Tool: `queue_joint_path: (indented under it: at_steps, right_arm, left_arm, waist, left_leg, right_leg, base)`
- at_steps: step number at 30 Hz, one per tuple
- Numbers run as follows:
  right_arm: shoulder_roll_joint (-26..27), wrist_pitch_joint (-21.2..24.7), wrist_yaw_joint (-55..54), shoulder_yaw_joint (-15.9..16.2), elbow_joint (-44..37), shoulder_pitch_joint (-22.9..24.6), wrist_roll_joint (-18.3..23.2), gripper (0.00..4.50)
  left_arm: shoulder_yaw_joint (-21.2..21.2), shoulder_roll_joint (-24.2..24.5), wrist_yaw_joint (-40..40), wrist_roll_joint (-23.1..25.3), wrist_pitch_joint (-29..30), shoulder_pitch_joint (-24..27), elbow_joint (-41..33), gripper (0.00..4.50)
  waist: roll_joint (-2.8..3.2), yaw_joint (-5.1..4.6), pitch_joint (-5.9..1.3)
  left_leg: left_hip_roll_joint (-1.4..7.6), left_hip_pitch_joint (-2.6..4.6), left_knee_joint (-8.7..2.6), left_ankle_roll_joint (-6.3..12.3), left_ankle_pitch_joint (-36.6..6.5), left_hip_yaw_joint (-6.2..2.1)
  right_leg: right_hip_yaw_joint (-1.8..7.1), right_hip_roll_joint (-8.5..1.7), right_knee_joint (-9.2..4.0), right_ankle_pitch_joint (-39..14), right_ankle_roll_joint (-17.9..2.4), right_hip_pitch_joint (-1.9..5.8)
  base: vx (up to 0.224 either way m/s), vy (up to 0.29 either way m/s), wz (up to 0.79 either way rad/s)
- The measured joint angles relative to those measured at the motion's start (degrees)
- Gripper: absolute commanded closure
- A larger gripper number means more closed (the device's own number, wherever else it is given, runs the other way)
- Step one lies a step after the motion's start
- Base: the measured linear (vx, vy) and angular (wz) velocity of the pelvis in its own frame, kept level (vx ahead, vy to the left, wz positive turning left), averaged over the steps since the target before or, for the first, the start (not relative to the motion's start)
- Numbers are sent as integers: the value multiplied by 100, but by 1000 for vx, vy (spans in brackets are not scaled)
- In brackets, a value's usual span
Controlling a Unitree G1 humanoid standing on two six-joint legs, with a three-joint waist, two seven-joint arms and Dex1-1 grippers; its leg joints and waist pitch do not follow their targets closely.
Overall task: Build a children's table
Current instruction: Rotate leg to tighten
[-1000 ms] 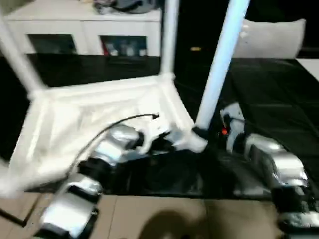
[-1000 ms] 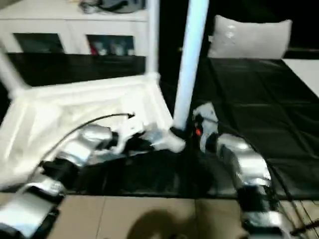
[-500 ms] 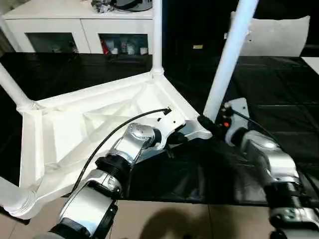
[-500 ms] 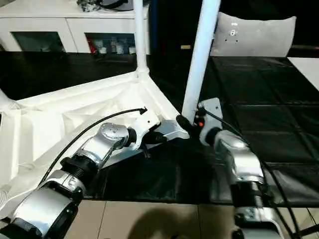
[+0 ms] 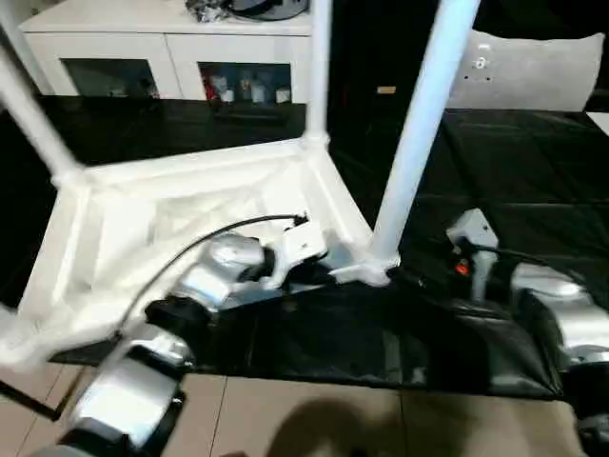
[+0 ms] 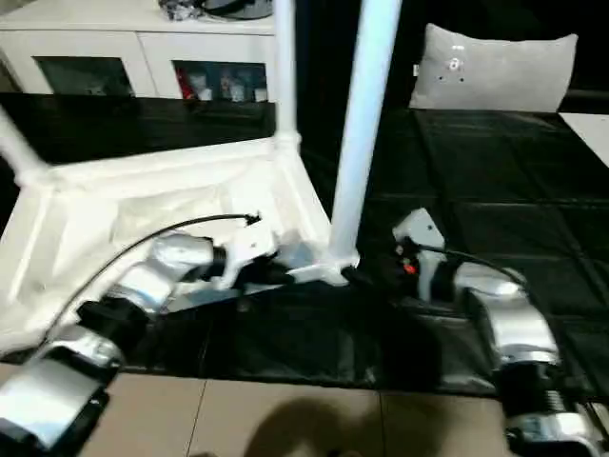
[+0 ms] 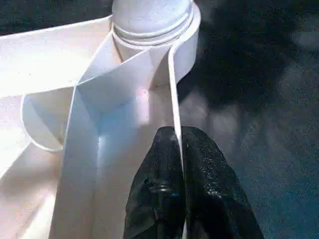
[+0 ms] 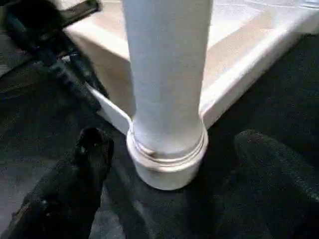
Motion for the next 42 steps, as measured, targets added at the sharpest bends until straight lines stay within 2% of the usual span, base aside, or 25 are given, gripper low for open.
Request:
queue_joint_path:
  at_steps: [5,7,15,21,23,28,32,33,35,37,40,41,42]
  right_arm:
    - [-62,16,693,157,1,-8,218,89]
    - [-66,20,876,218,-20,-7,268,109]
    - [-142,222,1410,441,-168,30,418,174]
    - [-166,407,1601,526,-201,31,503,216]
    - [-170,419,1598,525,-201,30,501,247]
    - [-176,614,1592,518,-262,36,530,258]
    - [-106,1054,1300,340,-622,295,673,259]
    - [-49,1171,1129,288,-671,313,690,261]
    - [179,1297,573,178,-705,311,658,267]
    - [380,1408,64,86,-706,281,538,292]
    - [944,1738,-1174,-115,-572,45,212,305]
    - [1136,1903,-1652,-243,-504,-35,154,325]
    - [1326,2002,-2100,-311,-422,-151,47,325]
  left_arm:
    - [-143,228,-780,-54,-384,0,-15,450]
    - [-217,272,-945,-59,-491,0,-54,450]
    - [-290,350,-1254,-64,-693,-1,-60,450]
    - [-333,376,-1465,-66,-821,-1,-57,450]
    - [-338,378,-1484,-66,-831,-1,-57,450]
    - [-330,378,-1512,-86,-770,-1,-59,450]
    - [-206,271,-1429,-122,-304,6,-112,450]
    - [-147,269,-1345,-112,-152,10,-117,450]
    - [-38,241,-1007,-64,224,9,-119,450]
    - [39,164,-699,-48,480,8,-115,450]
    - [230,-105,83,40,938,-26,-47,450]
    - [295,-269,364,48,1113,-58,4,450]
    - [383,-419,670,55,1284,-88,64,450]
  waist:
    - [0,177,-1]
    - [-1,211,-1]
    - [-1,231,-1]
    - [-2,291,-2]
    - [-3,303,-2]
    - [-4,303,-3]
    - [-4,305,-3]
    - [-3,295,-3]
    - [-2,197,-4]
    - [-2,123,-4]
    - [-2,-133,-2]
    - [16,-212,-4]
    - [29,-289,-2]
  left_leg:
    - [1,-1,6,0,0,1]
    - [1,2,9,0,0,1]
    - [1,34,10,-1,0,4]
    - [1,38,12,-1,0,5]
    - [1,43,12,-2,0,6]
    - [1,46,9,-2,0,7]
    - [1,60,6,-2,0,9]
    - [1,71,5,-7,-1,10]
    - [0,82,2,-47,-10,17]
    - [-2,86,3,-60,-1,16]
    - [4,86,18,-65,1,0]
    - [21,82,16,-64,1,-13]
    - [36,81,15,-63,1,-20]
  right_leg:
    - [2,-2,4,2,-4,0]
    - [2,-2,5,3,-4,0]
    - [8,-2,12,2,-3,3]
    - [11,-2,12,2,-3,7]
    - [12,-2,12,2,-3,9]
    - [12,-2,12,2,-2,10]
    - [15,-1,12,1,-1,21]
    - [15,-1,12,1,-1,31]
    - [16,-2,12,1,-1,51]
    - [12,-2,3,-1,1,56]
    - [-30,-3,-48,0,3,66]
    - [-80,-3,-112,1,5,88]
    - [-116,-3,-155,2,5,112]
  base:
    - [0,0,0]
    - [0,0,0]
    - [0,0,0]
    - [0,0,0]
    - [0,0,0]
    - [0,0,0]
    - [0,0,0]
    - [0,0,0]
    - [0,0,0]
    - [0,0,0]
    - [0,0,0]
    - [0,0,0]
    - [0,0,0]
